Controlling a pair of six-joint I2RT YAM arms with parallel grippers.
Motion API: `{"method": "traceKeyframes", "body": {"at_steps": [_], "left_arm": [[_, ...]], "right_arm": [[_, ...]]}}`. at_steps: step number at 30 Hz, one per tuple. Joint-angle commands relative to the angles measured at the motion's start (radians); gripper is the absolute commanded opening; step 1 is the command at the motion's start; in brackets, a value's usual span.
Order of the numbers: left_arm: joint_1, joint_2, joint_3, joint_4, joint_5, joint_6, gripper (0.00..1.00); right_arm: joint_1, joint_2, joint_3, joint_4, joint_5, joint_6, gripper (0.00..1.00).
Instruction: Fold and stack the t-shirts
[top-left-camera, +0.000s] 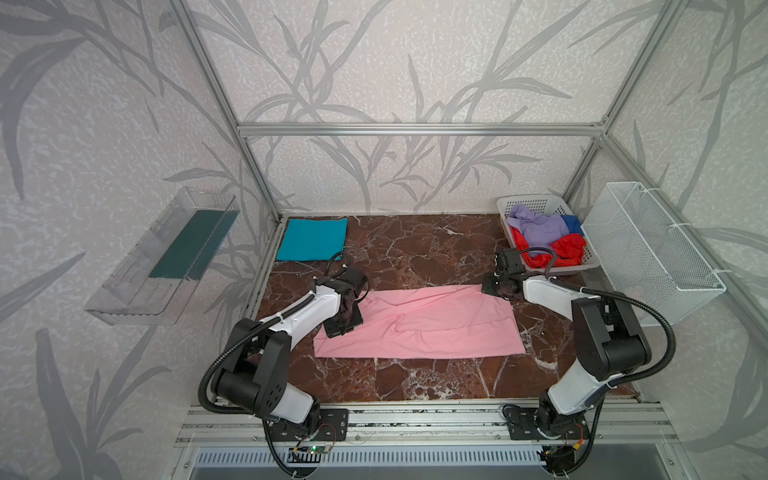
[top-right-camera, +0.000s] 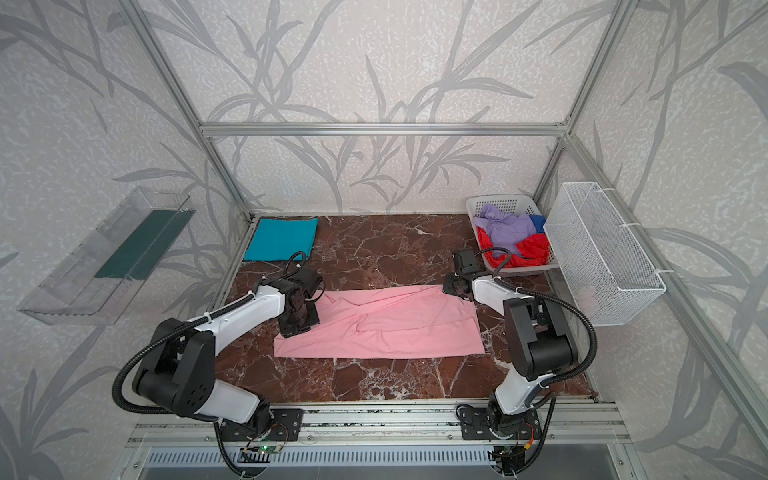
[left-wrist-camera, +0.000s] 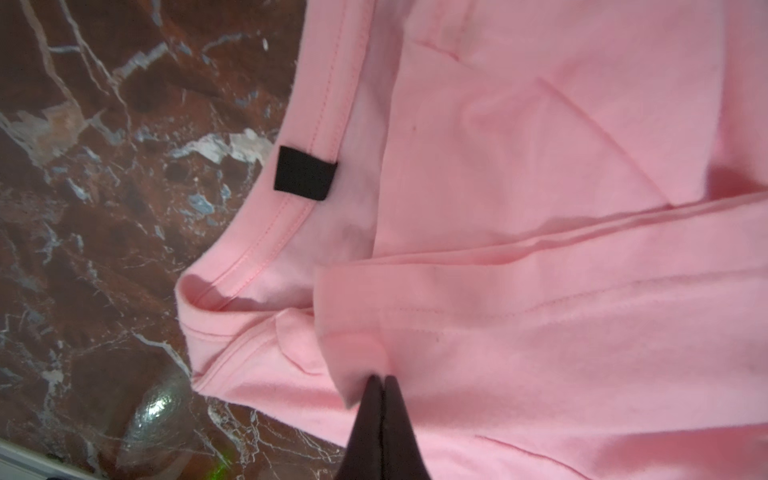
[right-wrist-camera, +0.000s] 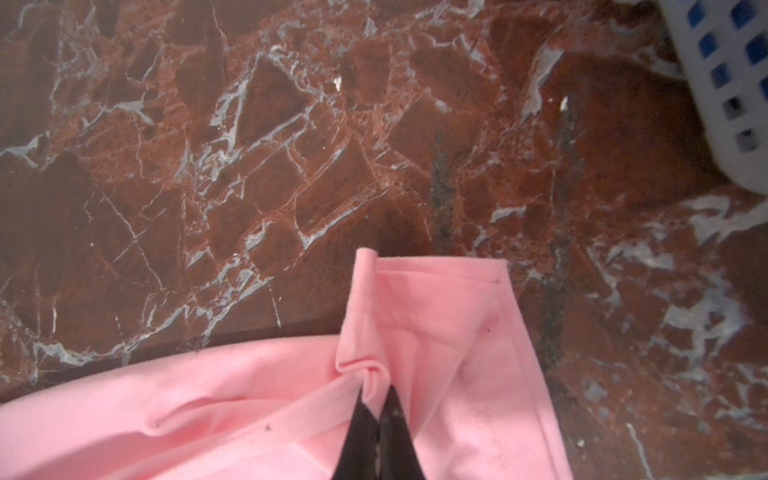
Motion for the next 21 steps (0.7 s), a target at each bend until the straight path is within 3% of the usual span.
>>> {"method": "traceKeyframes", "body": {"at_steps": [1,5,8,14,18,21], "left_arm": [[-0.012,-0.008,0.002,-0.028,-0.03,-0.03,0.0],[-0.015,-0.002,0.007,-0.041,-0.037,-0.022,0.0],[-0.016,0.006,0.001,-0.044,-0.027,-0.019,0.13],[-0.015,-0.025,0.036,-0.102,-0.082,-0.009,0.28],[-0.015,-0.04,0.128,-0.156,-0.176,0.027,0.39],[-0.015,-0.013,0.203,-0.131,-0.216,0.072,0.39]], "right_arm": [[0.01,-0.061,-0.049,0.019,0.016,0.02,0.0],[0.024,-0.126,-0.113,0.031,0.023,0.025,0.03],[0.037,-0.184,-0.17,0.019,0.032,0.036,0.32],[0.039,-0.3,-0.261,-0.061,0.094,0.06,0.56],[0.038,-0.379,-0.281,-0.075,0.156,0.059,0.57],[0.033,-0.392,-0.238,-0.076,0.136,0.061,0.31]]}}
